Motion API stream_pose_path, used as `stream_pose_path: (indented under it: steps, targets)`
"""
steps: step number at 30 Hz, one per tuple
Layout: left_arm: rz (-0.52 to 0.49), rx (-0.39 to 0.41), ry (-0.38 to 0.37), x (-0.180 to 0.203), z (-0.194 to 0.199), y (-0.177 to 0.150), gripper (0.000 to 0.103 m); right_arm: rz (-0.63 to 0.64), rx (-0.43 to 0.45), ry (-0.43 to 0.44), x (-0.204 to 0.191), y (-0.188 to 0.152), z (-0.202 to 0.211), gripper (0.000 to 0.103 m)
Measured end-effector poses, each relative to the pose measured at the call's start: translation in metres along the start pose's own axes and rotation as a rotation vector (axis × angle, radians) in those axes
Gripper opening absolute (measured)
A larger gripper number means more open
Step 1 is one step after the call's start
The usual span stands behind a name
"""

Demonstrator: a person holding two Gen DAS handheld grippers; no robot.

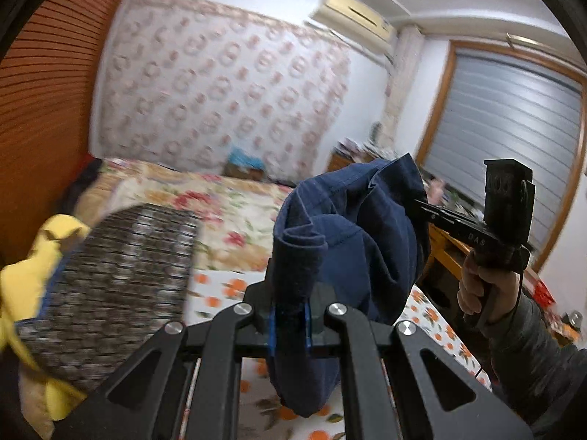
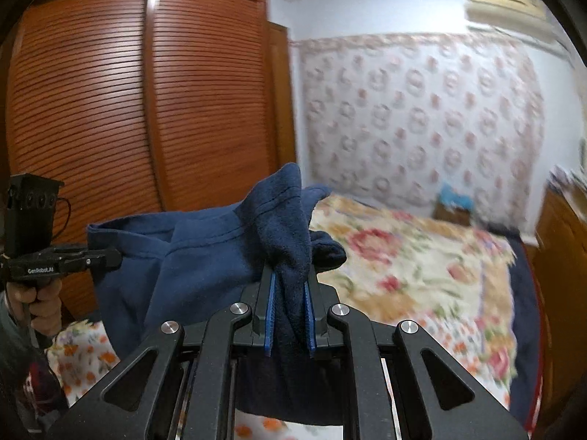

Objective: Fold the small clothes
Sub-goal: 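Lift the folded bundle with both grippers and carry it toward the yellow plush toy, then lower the bundle onto the patterned cushion and open both grippers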

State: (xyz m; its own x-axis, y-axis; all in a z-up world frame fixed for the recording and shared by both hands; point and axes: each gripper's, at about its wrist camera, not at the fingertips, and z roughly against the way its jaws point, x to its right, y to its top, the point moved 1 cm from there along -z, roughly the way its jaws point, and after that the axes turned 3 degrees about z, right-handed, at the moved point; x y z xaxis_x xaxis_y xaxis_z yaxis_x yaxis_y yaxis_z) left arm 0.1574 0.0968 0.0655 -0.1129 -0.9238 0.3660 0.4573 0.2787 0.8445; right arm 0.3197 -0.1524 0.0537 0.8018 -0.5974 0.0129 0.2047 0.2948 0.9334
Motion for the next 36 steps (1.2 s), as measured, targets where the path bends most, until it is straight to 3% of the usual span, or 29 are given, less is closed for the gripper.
stream_pose_path:
  steps: [4,8,11,15,22,30,32,34,36]
  targets:
    - [0.04,0.065,0.112,-0.045,0.029,0.001,0.007,0.069,-0.008,0.079,-0.036,0.035,-0.051,0.01]
    - [0.107,0.055,0.226,-0.104,0.03,-0.013,0.007,0.121,-0.059,0.161,-0.074,0.057,-0.124,0.01]
    - [0.169,0.026,0.269,-0.142,0.023,-0.028,0.007,0.174,-0.11,0.175,-0.104,0.056,-0.185,0.01]
    - [0.201,0.0,0.295,-0.163,0.015,-0.045,0.007,0.219,-0.196,0.162,-0.123,0.041,-0.249,0.01]
    - [0.214,-0.009,0.336,-0.171,0.011,-0.058,0.007,0.248,-0.216,0.175,-0.128,0.043,-0.283,0.01]
    - [0.197,-0.034,0.387,-0.173,0.012,-0.061,0.008,0.211,-0.271,0.111,-0.127,0.028,-0.327,0.014]
    - [0.178,-0.037,0.397,-0.17,0.013,-0.06,0.009,0.178,-0.25,0.089,-0.12,0.03,-0.324,0.018]
    - [0.162,-0.037,0.411,-0.168,0.015,-0.059,0.01,0.139,-0.226,0.063,-0.112,0.034,-0.315,0.034]
    - [0.143,-0.039,0.422,-0.166,0.017,-0.058,0.013,0.12,-0.206,0.064,-0.108,0.038,-0.303,0.034]
